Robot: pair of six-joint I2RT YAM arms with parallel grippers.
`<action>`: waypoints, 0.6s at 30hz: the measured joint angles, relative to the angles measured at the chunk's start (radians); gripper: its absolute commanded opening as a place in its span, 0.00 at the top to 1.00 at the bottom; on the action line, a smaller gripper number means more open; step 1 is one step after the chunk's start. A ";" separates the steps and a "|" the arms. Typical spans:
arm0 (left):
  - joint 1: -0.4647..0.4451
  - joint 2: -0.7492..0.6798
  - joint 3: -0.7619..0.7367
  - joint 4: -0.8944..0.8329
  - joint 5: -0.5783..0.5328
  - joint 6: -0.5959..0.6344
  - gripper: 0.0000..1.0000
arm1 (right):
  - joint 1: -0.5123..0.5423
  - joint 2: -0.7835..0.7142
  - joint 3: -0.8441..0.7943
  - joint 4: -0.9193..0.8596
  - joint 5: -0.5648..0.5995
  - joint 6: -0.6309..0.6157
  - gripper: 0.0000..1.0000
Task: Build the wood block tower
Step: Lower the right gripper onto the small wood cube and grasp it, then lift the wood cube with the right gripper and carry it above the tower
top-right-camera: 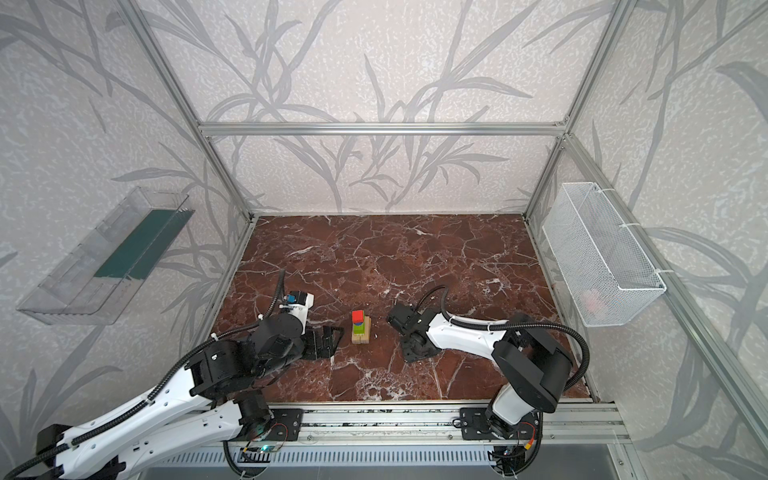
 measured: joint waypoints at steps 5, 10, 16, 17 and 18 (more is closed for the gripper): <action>0.000 0.003 0.000 0.002 0.000 0.000 0.00 | -0.006 0.000 0.000 0.001 -0.004 -0.039 0.61; 0.000 0.005 0.000 0.003 -0.001 0.003 0.01 | -0.006 0.000 0.000 0.003 -0.004 -0.050 0.62; 0.000 0.006 0.000 0.003 -0.001 0.005 0.00 | -0.007 0.000 0.000 0.005 -0.010 -0.074 0.68; 0.000 0.007 0.000 0.003 -0.001 0.005 0.01 | -0.008 0.000 0.000 0.005 -0.012 -0.077 0.68; 0.000 0.008 0.001 0.003 -0.001 0.005 0.01 | -0.009 -0.001 0.000 0.005 -0.014 -0.082 0.69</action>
